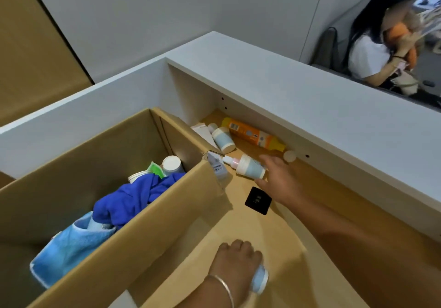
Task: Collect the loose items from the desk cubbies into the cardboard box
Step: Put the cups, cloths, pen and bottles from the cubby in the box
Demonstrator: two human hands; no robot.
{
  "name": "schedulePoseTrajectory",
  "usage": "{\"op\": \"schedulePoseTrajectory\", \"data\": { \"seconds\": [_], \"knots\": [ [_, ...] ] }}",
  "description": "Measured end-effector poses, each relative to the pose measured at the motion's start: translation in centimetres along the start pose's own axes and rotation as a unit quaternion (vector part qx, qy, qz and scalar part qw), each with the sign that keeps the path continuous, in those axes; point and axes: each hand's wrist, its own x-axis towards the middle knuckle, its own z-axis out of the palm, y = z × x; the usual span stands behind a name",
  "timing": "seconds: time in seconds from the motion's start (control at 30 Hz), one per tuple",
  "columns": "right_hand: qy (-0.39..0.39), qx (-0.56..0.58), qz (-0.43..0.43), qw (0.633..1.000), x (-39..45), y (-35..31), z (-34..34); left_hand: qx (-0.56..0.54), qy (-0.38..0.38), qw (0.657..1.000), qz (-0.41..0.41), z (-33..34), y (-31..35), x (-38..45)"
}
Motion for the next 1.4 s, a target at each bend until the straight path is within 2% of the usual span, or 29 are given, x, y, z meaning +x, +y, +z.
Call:
{"op": "schedulePoseTrajectory", "data": {
  "seconds": [0.07, 0.27, 0.33, 0.4, 0.53, 0.67, 0.83, 1.1, 1.4],
  "knots": [
    [-0.015, -0.016, -0.008, 1.000, 1.5, 0.0, 1.0, 0.004, -0.011, 1.000, -0.013, 0.6, -0.8, 0.1],
    [-0.035, -0.057, -0.013, 0.998, 4.4, 0.0, 4.0, -0.015, 0.095, 0.995, 0.010, -0.9, -2.5, -1.8],
    [-0.038, -0.066, -0.006, 0.997, 4.6, 0.1, 4.2, -0.066, 0.084, 0.994, -0.002, -1.5, -3.0, -2.0],
    [-0.040, -0.072, 0.005, 0.997, 4.4, 0.0, 4.3, -0.055, 0.072, 0.996, 0.003, -2.1, -3.2, -2.4],
    [-0.032, -0.058, 0.030, 0.997, 2.7, -0.7, 3.2, -0.018, 0.162, 0.987, 0.010, -4.5, -3.7, -4.9],
    [-0.016, -0.040, 0.047, 0.998, -0.5, -1.3, 0.6, -0.050, 0.228, 0.972, 0.035, -7.0, -3.8, -7.8],
    [0.025, -0.073, 0.041, 0.996, -4.4, -2.9, -2.6, -0.063, 0.318, 0.945, 0.041, -10.2, -5.3, -12.1],
    [0.097, -0.048, 0.010, 0.994, -6.6, -9.8, -6.7, -0.087, 0.400, 0.911, -0.044, -13.7, -13.2, -18.4],
    [0.175, -0.017, -0.096, 0.980, -5.5, -20.9, -7.9, -0.099, 0.396, 0.899, -0.160, -11.0, -22.8, -23.2]
  ]
}}
